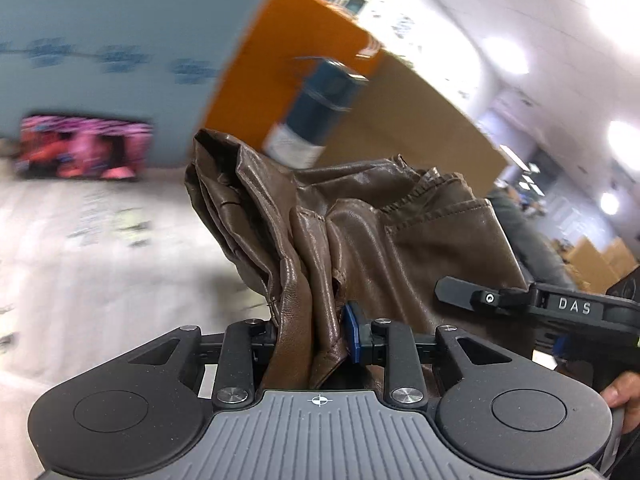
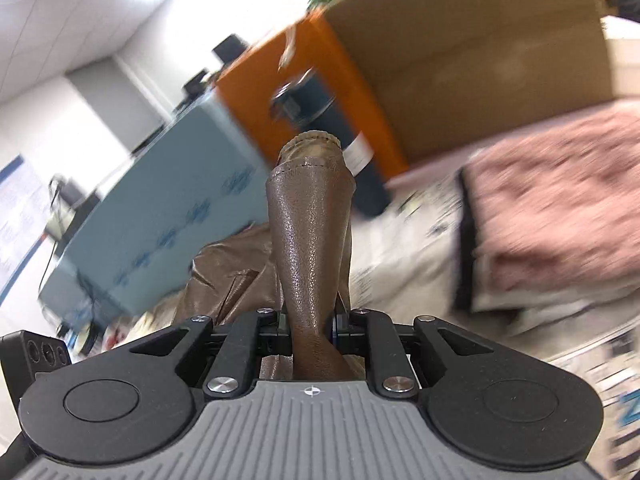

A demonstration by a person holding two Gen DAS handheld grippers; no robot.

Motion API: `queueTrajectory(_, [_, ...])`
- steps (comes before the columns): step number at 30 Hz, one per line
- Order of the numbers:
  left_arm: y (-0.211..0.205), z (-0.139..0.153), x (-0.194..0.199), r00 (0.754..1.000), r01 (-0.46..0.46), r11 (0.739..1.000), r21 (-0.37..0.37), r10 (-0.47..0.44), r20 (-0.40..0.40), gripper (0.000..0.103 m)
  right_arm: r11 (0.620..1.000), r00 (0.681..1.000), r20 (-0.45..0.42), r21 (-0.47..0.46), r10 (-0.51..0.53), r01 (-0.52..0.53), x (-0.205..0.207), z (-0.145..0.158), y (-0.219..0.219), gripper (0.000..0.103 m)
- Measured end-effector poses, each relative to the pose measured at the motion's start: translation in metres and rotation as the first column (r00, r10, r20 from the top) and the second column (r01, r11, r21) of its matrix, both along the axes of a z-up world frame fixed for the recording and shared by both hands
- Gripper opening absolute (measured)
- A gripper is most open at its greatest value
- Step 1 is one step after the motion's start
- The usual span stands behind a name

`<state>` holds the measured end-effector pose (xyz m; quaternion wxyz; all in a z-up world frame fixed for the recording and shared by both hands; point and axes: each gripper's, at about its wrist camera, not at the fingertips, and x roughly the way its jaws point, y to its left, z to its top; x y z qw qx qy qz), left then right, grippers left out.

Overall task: Fold clothes
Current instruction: 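Grasp the folded jacket with the right tool while the left tool holds its other end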

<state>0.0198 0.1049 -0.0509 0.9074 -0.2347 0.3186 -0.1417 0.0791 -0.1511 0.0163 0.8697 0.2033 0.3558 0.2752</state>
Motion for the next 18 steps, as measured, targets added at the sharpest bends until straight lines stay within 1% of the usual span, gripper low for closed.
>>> queueTrajectory(5, [-0.056, 0.02, 0.041, 0.991, 0.107, 0.994, 0.004, -0.107, 0.076, 0.027, 0.99, 0.988, 0.065, 0.02, -0.14, 0.139, 0.01, 0.018, -0.057, 0.013])
queueTrajectory(9, [-0.102, 0.027, 0.074, 0.978, 0.175, 0.984, -0.004, -0.174, 0.111, 0.027, 0.966, 0.959, 0.114, 0.016, -0.258, 0.258, 0.02, 0.025, -0.096, 0.013])
queueTrajectory(13, [-0.144, 0.024, 0.101, 0.966, 0.235, 0.972, 0.026, -0.236, 0.107, 0.027, 0.937, 0.933, 0.122, -0.046, -0.339, 0.347, 0.034, 0.02, -0.121, 0.013])
queueTrajectory(18, [-0.181, 0.011, 0.123, 0.952, 0.289, 0.955, 0.064, -0.294, 0.086, 0.027, 0.898, 0.908, 0.113, -0.144, -0.403, 0.416, 0.057, -0.002, -0.139, 0.013])
